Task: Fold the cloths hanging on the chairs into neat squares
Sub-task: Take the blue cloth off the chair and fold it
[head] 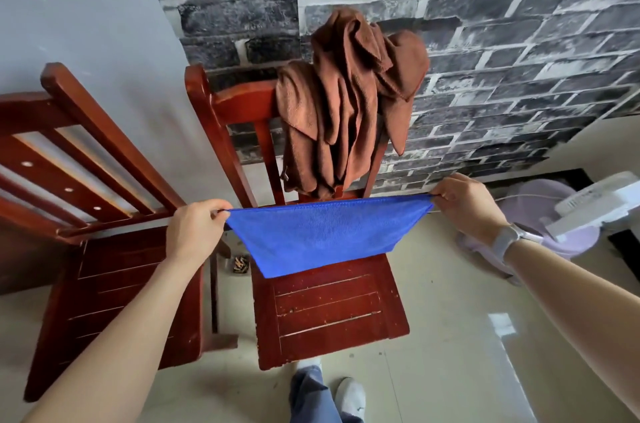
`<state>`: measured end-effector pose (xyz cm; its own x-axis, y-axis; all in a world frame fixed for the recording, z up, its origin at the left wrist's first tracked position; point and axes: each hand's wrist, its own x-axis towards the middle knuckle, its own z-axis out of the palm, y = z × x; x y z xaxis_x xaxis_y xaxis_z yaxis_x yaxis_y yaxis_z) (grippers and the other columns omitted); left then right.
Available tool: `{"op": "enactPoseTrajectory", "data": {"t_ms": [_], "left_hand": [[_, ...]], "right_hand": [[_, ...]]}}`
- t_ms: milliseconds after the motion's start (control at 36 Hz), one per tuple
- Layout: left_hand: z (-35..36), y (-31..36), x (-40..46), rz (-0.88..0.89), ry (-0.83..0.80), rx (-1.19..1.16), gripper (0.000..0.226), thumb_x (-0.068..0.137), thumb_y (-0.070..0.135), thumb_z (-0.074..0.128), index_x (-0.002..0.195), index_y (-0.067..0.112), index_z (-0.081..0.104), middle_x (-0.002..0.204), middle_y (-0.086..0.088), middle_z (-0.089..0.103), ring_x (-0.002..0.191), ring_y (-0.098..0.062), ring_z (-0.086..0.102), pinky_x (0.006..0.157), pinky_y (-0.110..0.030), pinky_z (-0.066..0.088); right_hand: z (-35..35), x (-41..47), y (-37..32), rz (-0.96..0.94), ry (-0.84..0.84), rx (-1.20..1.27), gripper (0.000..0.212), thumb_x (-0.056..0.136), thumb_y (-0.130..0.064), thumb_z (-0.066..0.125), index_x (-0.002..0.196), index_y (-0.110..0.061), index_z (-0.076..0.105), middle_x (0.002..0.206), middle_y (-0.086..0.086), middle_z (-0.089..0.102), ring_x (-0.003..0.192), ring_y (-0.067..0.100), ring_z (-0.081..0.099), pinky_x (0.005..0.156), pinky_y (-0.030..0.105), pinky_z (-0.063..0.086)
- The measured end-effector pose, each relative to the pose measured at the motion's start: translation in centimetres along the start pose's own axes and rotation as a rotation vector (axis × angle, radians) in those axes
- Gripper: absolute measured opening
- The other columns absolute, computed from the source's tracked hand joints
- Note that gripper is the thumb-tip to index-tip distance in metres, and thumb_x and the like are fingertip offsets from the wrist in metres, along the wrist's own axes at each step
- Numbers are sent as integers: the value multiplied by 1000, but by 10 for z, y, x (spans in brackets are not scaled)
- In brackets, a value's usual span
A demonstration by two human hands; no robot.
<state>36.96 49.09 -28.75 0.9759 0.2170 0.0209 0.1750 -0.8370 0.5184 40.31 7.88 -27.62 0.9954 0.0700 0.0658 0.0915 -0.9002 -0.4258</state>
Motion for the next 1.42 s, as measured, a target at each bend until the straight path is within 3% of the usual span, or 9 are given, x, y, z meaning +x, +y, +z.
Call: {"op": "enactPoseTrajectory", "data": {"t_ms": [306, 500, 667, 778, 889, 1028, 1139, 1278, 1417], "left_hand": [[6, 4, 27, 43, 159, -55, 14, 82, 7, 61, 92, 10, 71, 78, -12, 69, 76, -32, 61, 69, -34, 45], [9, -20, -2, 202, 159, -40, 12, 76, 1, 68, 86, 8, 71, 83, -4, 70, 83, -26, 55, 70, -29, 41], [35, -55, -48, 228, 9, 29, 15, 68, 0, 75, 76, 13, 72, 84, 4, 70, 85, -18, 52, 75, -20, 38], [66, -77, -88, 207, -147, 66, 16, 66, -1, 76, 70, 15, 73, 79, 9, 70, 83, -7, 45, 69, -14, 36], [105, -108, -130, 118, -374, 102, 18, 67, 1, 76, 70, 19, 73, 79, 13, 69, 84, -4, 44, 62, -26, 47], [149, -138, -177, 7, -630, 208, 10, 78, 12, 68, 81, 21, 73, 88, 9, 68, 98, -16, 53, 72, -35, 49], [169, -153, -196, -58, -809, 266, 13, 84, 21, 61, 92, 27, 70, 95, 7, 65, 103, -13, 52, 74, -34, 48], [184, -154, -190, -104, -803, 173, 13, 85, 11, 59, 93, 17, 68, 92, 2, 64, 98, -18, 52, 77, -35, 45], [197, -150, -155, -303, -703, -50, 15, 86, 4, 54, 93, 9, 66, 92, -4, 65, 86, -22, 60, 76, -28, 42]], "right_hand": [[21, 31, -6, 43, 160, 29, 9, 74, 0, 65, 81, -4, 69, 82, 17, 62, 75, 37, 61, 71, 42, 51], [26, -3, -6, 2, 218, 101, 6, 75, 2, 67, 79, -3, 68, 76, 13, 58, 66, 32, 57, 62, 31, 45], [53, -63, 11, -96, 84, 8, 8, 72, 2, 72, 78, -3, 68, 77, 10, 62, 61, 30, 60, 54, 33, 50], [89, -109, 35, -44, -93, -38, 12, 69, 0, 76, 76, -7, 70, 79, 9, 64, 63, 32, 63, 53, 33, 50], [125, -153, 62, 25, -352, -96, 12, 68, -3, 76, 76, -12, 72, 81, 8, 65, 64, 33, 64, 54, 28, 42], [165, -191, 82, 144, -736, -223, 16, 87, -20, 56, 94, -22, 71, 103, -2, 59, 96, 23, 59, 71, 25, 42], [185, -212, 90, 204, -931, -265, 17, 87, -22, 51, 93, -23, 67, 96, -6, 54, 96, 20, 59, 57, 20, 34], [198, -213, 93, 305, -926, -119, 21, 90, -16, 47, 99, -18, 65, 111, -2, 60, 102, 22, 56, 78, 30, 45], [208, -186, 91, 568, -732, 177, 12, 84, -5, 53, 84, -16, 59, 90, 3, 63, 90, 27, 59, 81, 33, 46]]}}
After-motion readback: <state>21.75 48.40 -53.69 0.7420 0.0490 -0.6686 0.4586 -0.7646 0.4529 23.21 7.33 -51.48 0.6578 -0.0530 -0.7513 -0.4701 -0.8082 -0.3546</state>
